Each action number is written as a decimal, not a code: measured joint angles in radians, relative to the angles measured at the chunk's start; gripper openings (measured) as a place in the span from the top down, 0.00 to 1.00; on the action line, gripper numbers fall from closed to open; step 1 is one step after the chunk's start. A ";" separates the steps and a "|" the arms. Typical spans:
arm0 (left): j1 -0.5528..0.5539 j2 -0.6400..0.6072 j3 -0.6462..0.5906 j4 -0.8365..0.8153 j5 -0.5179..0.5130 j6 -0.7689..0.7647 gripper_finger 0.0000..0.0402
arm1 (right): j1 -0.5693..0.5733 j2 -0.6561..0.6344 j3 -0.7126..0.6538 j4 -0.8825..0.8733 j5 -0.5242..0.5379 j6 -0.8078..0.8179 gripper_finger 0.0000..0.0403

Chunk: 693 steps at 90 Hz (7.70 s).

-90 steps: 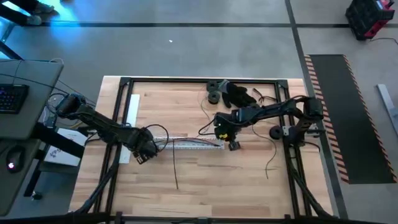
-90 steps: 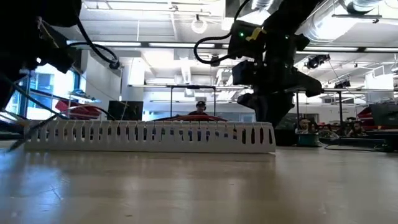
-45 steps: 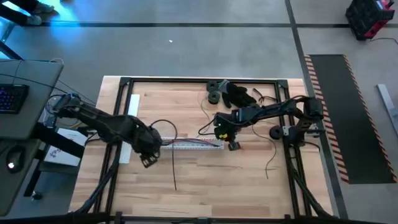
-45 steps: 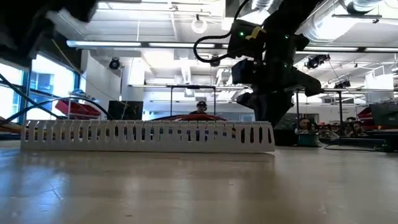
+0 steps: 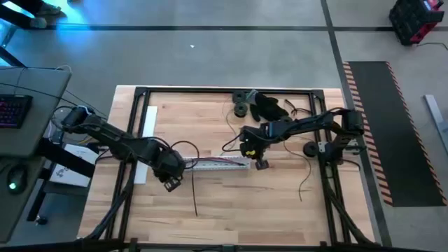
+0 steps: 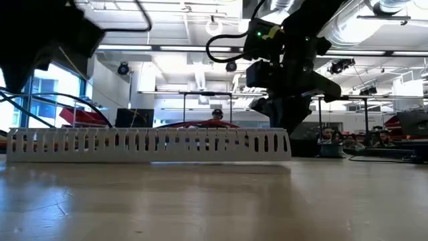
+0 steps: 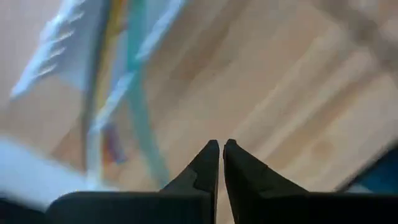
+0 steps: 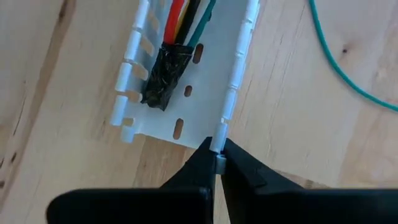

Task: Ziptie cables
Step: Put ziptied cables in a white cable duct, then close the white cable duct

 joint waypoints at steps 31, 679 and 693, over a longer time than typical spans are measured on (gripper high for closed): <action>0.014 0.000 -0.170 0.064 -0.109 0.076 1.00 | 0.000 0.000 0.000 -0.020 0.000 0.005 1.00; 0.342 0.180 -0.331 0.926 -0.664 0.097 0.30 | -0.118 -0.355 -0.010 0.237 -0.041 0.351 0.73; 0.308 0.288 -0.328 0.944 -0.772 0.006 0.30 | -0.118 -0.344 -0.011 0.234 -0.041 0.358 0.73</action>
